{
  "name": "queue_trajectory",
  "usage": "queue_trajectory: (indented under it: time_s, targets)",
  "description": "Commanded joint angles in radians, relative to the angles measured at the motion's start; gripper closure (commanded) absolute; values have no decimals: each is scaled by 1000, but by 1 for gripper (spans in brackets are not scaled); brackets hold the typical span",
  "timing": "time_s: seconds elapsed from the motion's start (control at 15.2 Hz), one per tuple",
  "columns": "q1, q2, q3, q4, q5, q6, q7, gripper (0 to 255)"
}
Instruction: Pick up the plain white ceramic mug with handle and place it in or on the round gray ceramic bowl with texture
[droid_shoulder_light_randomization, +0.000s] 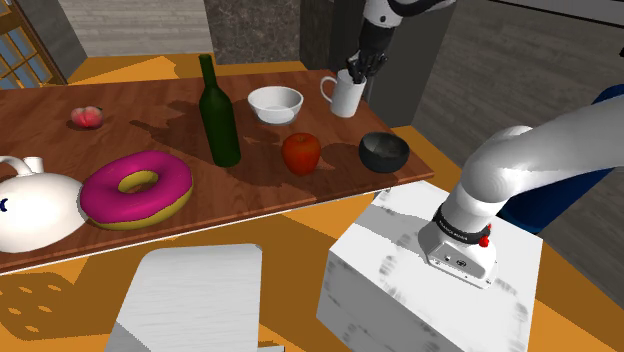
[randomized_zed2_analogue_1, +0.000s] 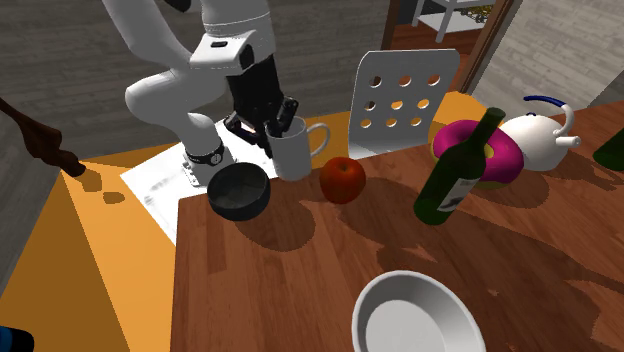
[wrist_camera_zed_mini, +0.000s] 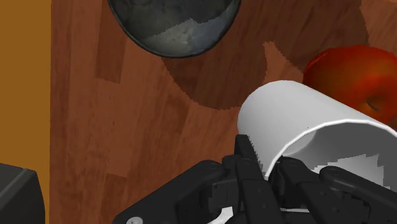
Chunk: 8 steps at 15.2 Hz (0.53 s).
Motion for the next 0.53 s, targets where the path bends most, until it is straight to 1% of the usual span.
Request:
queue_trajectory:
  time_s: [0.0,0.46]
  targets:
    - [-8,-82,-34,-49,-10,-34,-36,255]
    - [-51,-336,-139,-163,-71,-176,-141,255]
